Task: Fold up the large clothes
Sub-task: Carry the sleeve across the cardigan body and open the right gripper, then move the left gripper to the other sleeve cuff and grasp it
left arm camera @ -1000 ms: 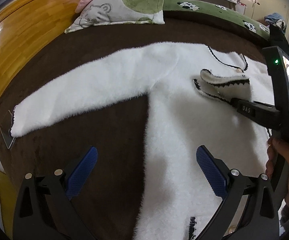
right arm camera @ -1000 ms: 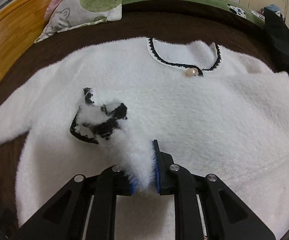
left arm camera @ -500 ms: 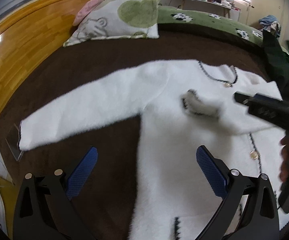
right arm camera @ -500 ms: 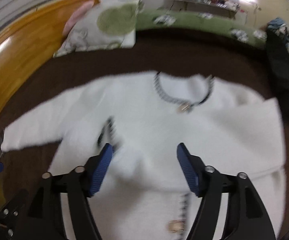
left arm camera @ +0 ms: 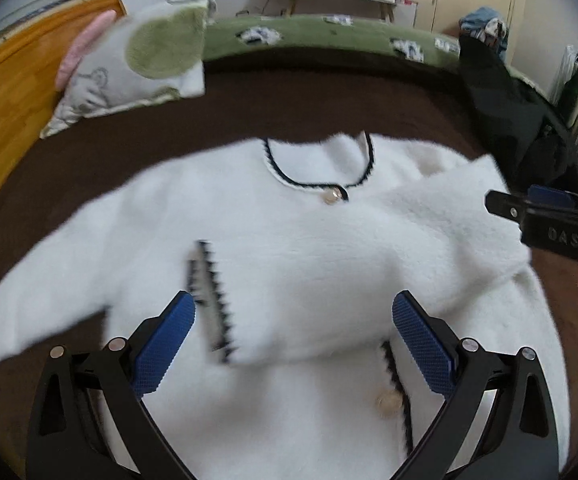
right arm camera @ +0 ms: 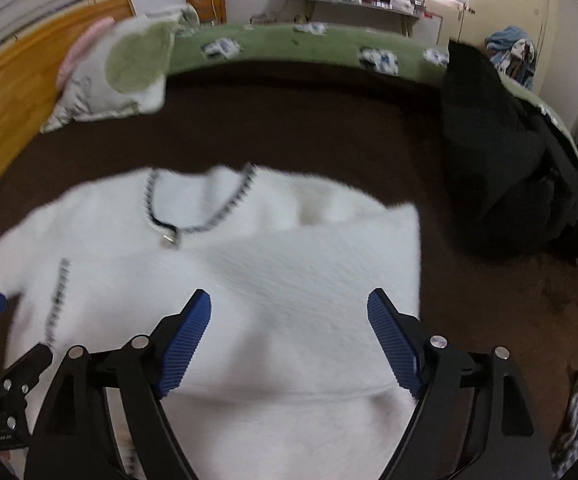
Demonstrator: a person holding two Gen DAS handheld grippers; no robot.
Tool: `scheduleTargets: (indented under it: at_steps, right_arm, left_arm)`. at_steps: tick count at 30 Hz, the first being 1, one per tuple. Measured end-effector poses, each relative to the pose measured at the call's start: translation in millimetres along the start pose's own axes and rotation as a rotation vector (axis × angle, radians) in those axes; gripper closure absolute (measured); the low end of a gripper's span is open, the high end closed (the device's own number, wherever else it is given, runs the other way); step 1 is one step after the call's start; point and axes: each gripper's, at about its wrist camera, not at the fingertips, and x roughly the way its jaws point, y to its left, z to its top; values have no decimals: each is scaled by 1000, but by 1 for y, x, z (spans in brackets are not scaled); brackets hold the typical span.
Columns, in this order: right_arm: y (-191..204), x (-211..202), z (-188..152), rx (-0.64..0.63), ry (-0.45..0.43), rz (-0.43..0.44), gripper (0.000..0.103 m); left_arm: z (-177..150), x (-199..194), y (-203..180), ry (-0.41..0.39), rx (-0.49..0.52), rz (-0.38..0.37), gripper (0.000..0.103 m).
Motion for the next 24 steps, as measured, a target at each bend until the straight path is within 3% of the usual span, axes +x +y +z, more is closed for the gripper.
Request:
scheduleTargets:
  at_steps: [7, 9, 14, 24]
  right_arm:
    - [-16, 52, -18, 9, 12, -4, 23]
    - [-15, 65, -21, -13, 11, -14, 18]
    - [-16, 89, -17, -14, -5, -38, 6]
    - [-24, 98, -10, 34, -8, -19, 5]
  left_arm:
    - [-11, 66, -20, 77, 10, 25, 6]
    - [-16, 74, -18, 79, -14, 15, 5]
    - [-26, 80, -12, 30, -43, -32, 5]
    - [-28, 84, -11, 13, -47, -43, 5]
